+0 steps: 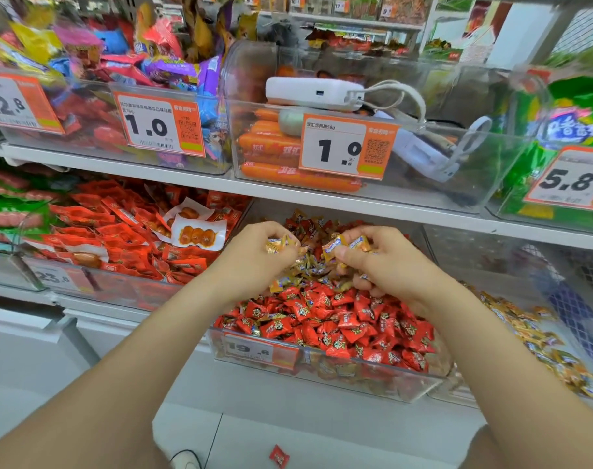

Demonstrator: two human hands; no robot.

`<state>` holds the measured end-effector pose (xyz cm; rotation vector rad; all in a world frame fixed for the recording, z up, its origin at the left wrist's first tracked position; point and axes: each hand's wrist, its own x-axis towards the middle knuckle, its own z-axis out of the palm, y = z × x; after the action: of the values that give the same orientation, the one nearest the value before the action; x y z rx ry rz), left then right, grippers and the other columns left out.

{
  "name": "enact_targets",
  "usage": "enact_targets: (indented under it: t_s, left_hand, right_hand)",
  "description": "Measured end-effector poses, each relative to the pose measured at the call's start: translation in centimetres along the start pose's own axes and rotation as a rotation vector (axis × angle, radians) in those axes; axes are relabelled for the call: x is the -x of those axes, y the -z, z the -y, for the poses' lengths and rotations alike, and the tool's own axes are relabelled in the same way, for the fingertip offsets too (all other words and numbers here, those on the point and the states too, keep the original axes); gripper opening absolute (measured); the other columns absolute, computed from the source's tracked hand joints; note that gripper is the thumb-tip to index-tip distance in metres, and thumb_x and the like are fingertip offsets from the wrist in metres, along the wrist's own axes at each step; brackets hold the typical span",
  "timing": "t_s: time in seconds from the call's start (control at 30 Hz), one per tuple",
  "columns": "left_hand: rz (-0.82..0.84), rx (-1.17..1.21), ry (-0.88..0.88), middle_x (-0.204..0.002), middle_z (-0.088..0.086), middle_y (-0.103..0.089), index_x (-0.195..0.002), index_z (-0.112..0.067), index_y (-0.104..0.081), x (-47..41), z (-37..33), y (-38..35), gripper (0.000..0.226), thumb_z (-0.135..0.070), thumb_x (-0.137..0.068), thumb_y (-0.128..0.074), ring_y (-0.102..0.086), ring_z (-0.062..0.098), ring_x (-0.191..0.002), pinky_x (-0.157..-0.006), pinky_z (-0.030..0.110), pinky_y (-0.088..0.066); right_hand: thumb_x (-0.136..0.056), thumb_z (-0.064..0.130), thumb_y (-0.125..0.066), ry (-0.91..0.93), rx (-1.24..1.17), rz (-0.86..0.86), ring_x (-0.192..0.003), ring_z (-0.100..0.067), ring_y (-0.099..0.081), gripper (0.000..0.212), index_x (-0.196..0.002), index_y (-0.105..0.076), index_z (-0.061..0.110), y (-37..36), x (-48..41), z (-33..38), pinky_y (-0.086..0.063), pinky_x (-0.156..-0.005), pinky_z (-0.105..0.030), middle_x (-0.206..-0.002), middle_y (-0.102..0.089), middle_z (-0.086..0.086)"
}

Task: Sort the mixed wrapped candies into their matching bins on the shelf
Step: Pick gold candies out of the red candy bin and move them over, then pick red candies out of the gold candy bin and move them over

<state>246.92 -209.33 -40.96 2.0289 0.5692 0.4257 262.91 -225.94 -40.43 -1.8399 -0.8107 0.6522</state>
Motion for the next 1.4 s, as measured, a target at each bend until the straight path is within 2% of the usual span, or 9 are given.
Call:
enact_targets:
  t_s: [0.13,0.33,0.47,0.57,0.67,0.83,1.1,1.23,1.4]
  left_hand:
    - [0.015,0.066,0.027,-0.084,0.009,-0.072,-0.103,-0.029,-0.071,1.6,-1.6,-1.6,0.01,-0.037,-0.102,-0.066,-0.072,0.018,-0.07,-0.041,0.02,-0.038]
    - [0.203,0.094,-0.137,-0.071,-0.007,-0.065,-0.097,-0.031,-0.069,4.1,-4.7,-6.2,0.004,-0.034,-0.1,-0.068,-0.047,0.018,-0.053,-0.047,0.026,-0.033]
    - [0.283,0.105,-0.261,-0.059,-0.013,-0.056,-0.099,-0.028,-0.069,5.6,-8.2,-11.0,0.002,-0.03,-0.1,-0.068,-0.036,0.014,-0.043,-0.043,0.02,-0.031]
    - [0.28,0.052,-0.357,-0.075,-0.025,-0.065,-0.098,-0.031,-0.068,5.7,-10.8,-15.1,0.002,-0.032,-0.099,-0.07,-0.04,0.002,-0.041,-0.046,0.013,-0.032]
    - [0.265,-0.047,-0.445,-0.099,-0.017,-0.069,-0.099,-0.03,-0.067,4.5,-13.1,-19.7,0.003,-0.032,-0.098,-0.07,-0.055,-0.006,-0.057,-0.057,0.01,-0.036]
    - [0.179,-0.163,-0.407,-0.097,-0.013,-0.066,-0.101,-0.027,-0.067,-0.7,-13.4,-27.9,0.005,-0.032,-0.099,-0.068,-0.058,0.005,-0.082,-0.073,0.027,-0.034]
    - [0.512,-0.219,-0.216,-0.113,0.0,-0.072,-0.122,-0.026,-0.069,-4.3,-11.6,-31.8,0.033,-0.046,-0.103,-0.052,-0.068,0.022,-0.106,-0.097,0.04,-0.055]
    - [0.368,-0.324,-0.412,-0.075,-0.012,-0.067,-0.109,-0.03,-0.075,-2.4,-12.8,-27.6,0.025,-0.024,-0.106,-0.05,-0.063,0.006,-0.07,-0.059,0.014,-0.043]
    - [0.109,-0.408,-0.736,-0.083,-0.012,-0.059,-0.091,-0.032,-0.061,1.9,-11.2,-19.7,0.006,-0.033,-0.094,-0.056,-0.058,0.008,-0.079,-0.073,0.039,-0.051]
  right_hand:
    - [-0.103,0.015,-0.067,-0.076,-0.185,0.084,-0.049,-0.013,-0.041,0.007,-0.101,-0.066,0.008,2.8,2.9,0.1,-0.024,-0.04,-0.019,-0.075,-0.061,-0.008]
    - [-0.101,0.013,-0.066,-0.148,-0.287,0.044,-0.048,-0.01,-0.037,0.009,-0.095,-0.064,0.006,11.0,7.6,-2.4,-0.017,-0.037,-0.018,-0.072,-0.055,-0.008]
    - [-0.095,0.018,-0.072,-0.169,0.192,-0.277,-0.051,-0.021,-0.052,0.02,-0.085,-0.068,0.001,17.2,9.3,-8.0,-0.032,-0.041,-0.02,-0.066,-0.067,-0.004]
    - [-0.092,0.031,-0.073,-0.231,0.625,-0.305,-0.062,-0.022,-0.068,0.013,-0.092,-0.065,0.021,20.2,10.2,-12.7,-0.052,-0.055,-0.028,-0.075,-0.073,0.001]
    - [-0.095,0.039,-0.076,-0.2,0.513,-0.152,-0.065,-0.011,-0.071,0.027,-0.119,-0.064,0.034,21.9,11.1,-15.3,-0.056,-0.063,-0.031,-0.088,-0.071,0.008]
    - [-0.102,0.019,-0.06,-0.071,0.401,-0.248,-0.117,-0.007,-0.069,0.032,-0.129,-0.073,0.029,23.8,12.6,-16.3,-0.054,-0.106,-0.045,-0.124,-0.074,0.013]
    - [-0.102,0.028,-0.063,-0.076,0.454,-0.343,-0.096,-0.007,-0.071,0.02,-0.116,-0.077,0.031,23.5,13.9,-14.8,-0.054,-0.091,-0.033,-0.1,-0.077,0.011]
    - [-0.099,0.024,-0.06,-0.057,0.434,-0.353,-0.084,-0.013,-0.075,0.021,-0.107,-0.076,0.035,21.8,13.5,-12.4,-0.061,-0.087,-0.044,-0.086,-0.079,0.004]
    - [-0.094,0.015,-0.06,0.093,0.5,-0.284,-0.075,-0.013,-0.072,0.025,-0.092,-0.077,0.033,16.1,12.1,-7.7,-0.06,-0.077,-0.038,-0.08,-0.077,0.006]
